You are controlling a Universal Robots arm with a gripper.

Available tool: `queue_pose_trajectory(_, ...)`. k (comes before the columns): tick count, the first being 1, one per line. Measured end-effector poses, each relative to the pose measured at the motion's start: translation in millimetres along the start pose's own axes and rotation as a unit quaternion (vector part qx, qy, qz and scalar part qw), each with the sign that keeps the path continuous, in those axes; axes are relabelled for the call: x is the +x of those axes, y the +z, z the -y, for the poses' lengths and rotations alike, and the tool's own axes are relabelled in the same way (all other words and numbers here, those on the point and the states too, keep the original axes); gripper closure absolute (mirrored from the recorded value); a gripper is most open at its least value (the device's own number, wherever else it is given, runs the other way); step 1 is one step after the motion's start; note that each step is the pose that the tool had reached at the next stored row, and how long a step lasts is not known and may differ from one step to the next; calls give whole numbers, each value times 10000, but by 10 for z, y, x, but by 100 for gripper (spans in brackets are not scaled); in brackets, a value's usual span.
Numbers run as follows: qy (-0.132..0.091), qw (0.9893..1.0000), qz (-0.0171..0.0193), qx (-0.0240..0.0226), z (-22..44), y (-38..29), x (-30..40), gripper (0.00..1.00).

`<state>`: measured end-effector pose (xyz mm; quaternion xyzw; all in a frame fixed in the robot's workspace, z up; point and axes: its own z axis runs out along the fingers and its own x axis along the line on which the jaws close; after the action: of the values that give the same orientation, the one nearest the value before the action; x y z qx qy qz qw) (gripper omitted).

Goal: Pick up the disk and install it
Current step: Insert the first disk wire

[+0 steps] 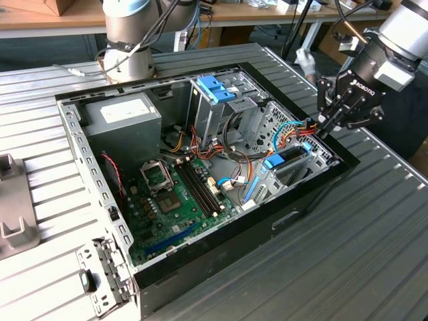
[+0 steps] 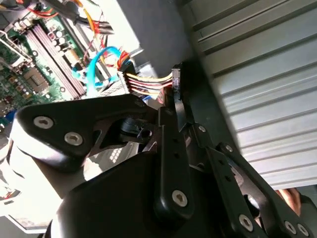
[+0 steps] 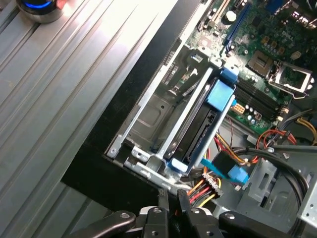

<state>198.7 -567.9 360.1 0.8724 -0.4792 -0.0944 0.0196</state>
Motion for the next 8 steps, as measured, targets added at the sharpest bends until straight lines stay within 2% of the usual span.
queue_pose_trajectory(3,0,10000,3,1,-97,24,-61,81)
queue_pose_trajectory(8,0,10000,1,0,-213,47,-133,81)
